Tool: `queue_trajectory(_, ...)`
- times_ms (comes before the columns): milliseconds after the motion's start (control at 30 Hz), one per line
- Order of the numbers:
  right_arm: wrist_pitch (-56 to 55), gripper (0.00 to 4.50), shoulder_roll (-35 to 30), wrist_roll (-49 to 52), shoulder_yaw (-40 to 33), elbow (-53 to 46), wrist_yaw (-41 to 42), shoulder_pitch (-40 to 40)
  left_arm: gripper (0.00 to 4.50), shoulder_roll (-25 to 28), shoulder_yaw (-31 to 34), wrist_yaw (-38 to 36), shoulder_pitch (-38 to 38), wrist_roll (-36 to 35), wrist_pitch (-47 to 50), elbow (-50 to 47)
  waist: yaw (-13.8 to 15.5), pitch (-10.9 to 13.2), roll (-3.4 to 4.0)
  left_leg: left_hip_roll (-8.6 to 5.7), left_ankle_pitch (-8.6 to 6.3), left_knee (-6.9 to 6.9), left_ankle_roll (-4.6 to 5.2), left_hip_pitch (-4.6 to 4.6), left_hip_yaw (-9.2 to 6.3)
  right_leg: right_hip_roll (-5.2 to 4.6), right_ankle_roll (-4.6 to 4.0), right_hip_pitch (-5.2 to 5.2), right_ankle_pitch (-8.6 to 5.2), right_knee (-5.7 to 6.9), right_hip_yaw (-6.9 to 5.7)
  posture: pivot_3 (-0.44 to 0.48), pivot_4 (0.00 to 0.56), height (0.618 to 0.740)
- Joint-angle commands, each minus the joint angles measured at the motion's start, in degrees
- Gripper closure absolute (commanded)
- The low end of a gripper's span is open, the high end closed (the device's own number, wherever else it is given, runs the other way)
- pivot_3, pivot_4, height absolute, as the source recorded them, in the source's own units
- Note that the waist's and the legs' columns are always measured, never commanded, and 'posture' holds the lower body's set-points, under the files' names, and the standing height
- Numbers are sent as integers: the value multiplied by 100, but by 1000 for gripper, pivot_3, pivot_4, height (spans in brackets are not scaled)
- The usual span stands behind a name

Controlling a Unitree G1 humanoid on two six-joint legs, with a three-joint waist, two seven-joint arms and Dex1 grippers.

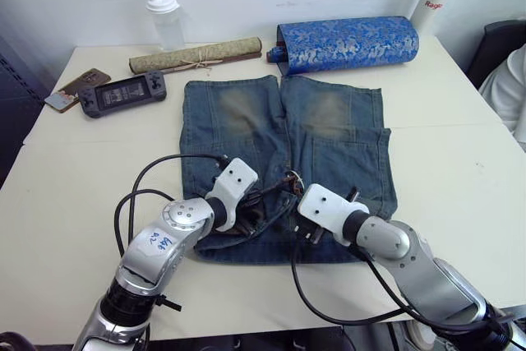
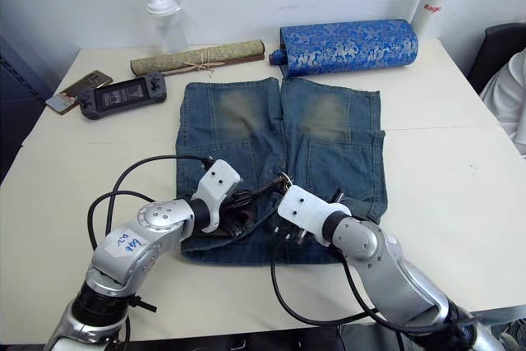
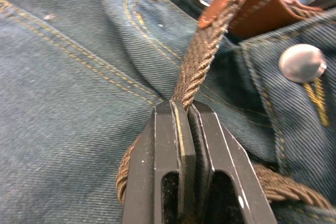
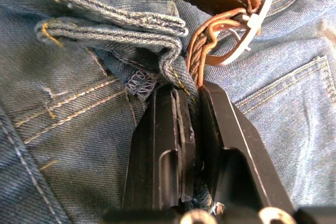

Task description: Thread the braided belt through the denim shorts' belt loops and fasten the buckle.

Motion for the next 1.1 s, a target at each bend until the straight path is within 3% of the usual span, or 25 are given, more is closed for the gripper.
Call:
queue_trajectory(33, 104, 4418, 217, 47, 46, 72, 26, 63, 4500, -25, -96, -197, -88, -64, -240, -340, -4, 0, 0, 0, 0, 0, 0, 0, 0, 0, 0, 1, 0, 0, 0, 0, 150, 717)
queue_trajectory(333, 276, 4418, 723, 270, -618, 43, -32, 289, 4500, 795, 828, -609, 938, -154, -611, -628, -41, 0, 0, 9, 0, -11, -7, 2, 3, 5, -3, -4, -2, -4, 0, 0, 150, 717)
queue_trajectory(600, 282, 4418, 816, 282, -579, 5, -78, 272, 4500, 709, 870, -574, 989, -174, -591, -559, -30, 0, 0, 6, -3, -11, -3, 2, 1, -1, -2, -3, -1, -5, 2, 0, 150, 717)
queue_trajectory(1100, 365, 4418, 851, 245, -366, -125, -130, 149, 4500, 265, 486, -343, 430, -26, -420, -153, -29, 0, 0, 5, -3, -10, -3, 1, 2, 2, -2, -4, -1, -3, 0, 0, 150, 717)
